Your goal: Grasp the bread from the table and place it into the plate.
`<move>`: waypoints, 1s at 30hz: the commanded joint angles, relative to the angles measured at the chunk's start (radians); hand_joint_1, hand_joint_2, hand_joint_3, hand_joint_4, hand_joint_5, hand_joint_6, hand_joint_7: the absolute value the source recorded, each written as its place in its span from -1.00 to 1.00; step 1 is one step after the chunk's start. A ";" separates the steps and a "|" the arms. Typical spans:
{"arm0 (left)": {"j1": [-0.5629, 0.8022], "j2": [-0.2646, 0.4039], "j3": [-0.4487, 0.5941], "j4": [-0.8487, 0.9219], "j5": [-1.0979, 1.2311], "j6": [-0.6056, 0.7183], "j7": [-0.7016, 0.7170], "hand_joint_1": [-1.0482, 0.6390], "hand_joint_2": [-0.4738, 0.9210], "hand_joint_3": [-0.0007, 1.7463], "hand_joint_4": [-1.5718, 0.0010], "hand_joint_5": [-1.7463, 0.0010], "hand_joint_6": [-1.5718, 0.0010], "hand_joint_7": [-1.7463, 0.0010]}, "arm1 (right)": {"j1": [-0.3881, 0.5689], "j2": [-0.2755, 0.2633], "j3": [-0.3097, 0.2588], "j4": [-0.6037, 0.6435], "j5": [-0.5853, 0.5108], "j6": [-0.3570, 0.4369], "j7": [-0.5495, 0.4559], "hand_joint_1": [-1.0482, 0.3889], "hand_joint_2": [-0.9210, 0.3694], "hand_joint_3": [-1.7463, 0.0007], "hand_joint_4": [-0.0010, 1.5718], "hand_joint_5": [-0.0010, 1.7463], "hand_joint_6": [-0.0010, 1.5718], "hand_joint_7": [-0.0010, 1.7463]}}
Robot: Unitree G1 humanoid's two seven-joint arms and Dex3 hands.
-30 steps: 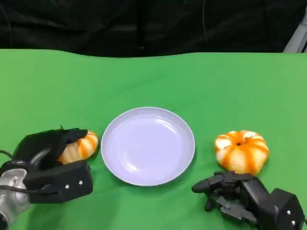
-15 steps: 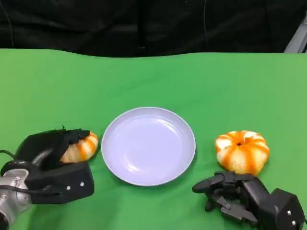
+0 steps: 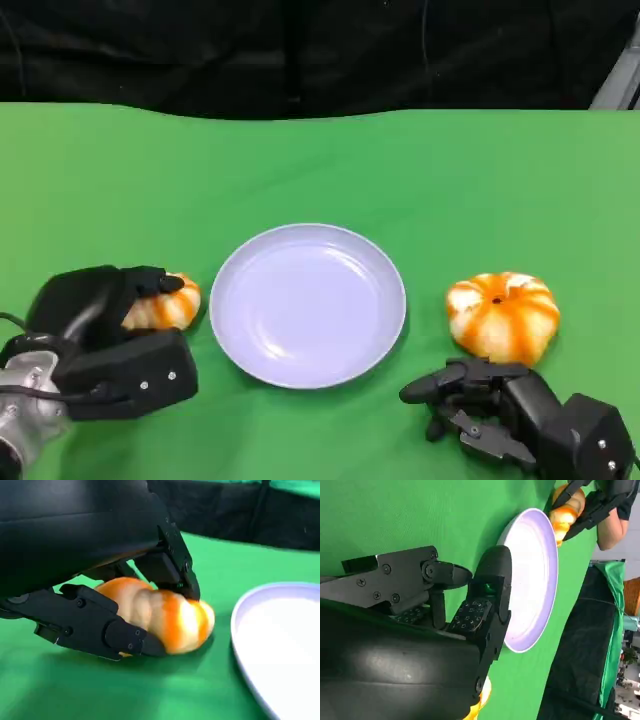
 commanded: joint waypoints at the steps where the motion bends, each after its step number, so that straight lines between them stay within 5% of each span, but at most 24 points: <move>1: 0.026 -0.007 0.016 0.021 -0.013 0.014 0.050 0.11 1.00 -0.84 0.24 -0.97 -0.15 0.07 | 0.013 -0.013 -0.002 0.007 -0.006 0.019 0.001 0.42 -1.00 0.53 0.00 0.45 0.29 -0.40; 7: 0.031 -0.022 0.046 0.032 -0.032 -0.002 0.142 0.18 0.99 -0.94 0.25 -1.00 0.05 -0.29 | 0.013 -0.011 -0.002 0.006 -0.004 0.025 0.002 0.43 -1.00 0.52 0.00 0.45 0.29 -0.39; 14: 0.043 -0.036 0.101 0.028 -0.081 -0.053 0.214 0.24 1.00 -0.91 0.28 -0.97 0.10 -0.39 | 0.012 -0.010 -0.005 0.010 0.004 0.025 0.012 0.43 -1.00 0.51 0.00 0.45 0.28 -0.39; 30: 0.085 -0.004 0.108 -0.085 -0.053 -0.238 0.388 0.19 0.95 -0.77 0.11 -0.70 -0.05 -0.11 | 0.001 -0.010 -0.006 0.031 0.003 0.020 0.010 0.43 -1.00 0.51 0.00 0.46 0.29 -0.38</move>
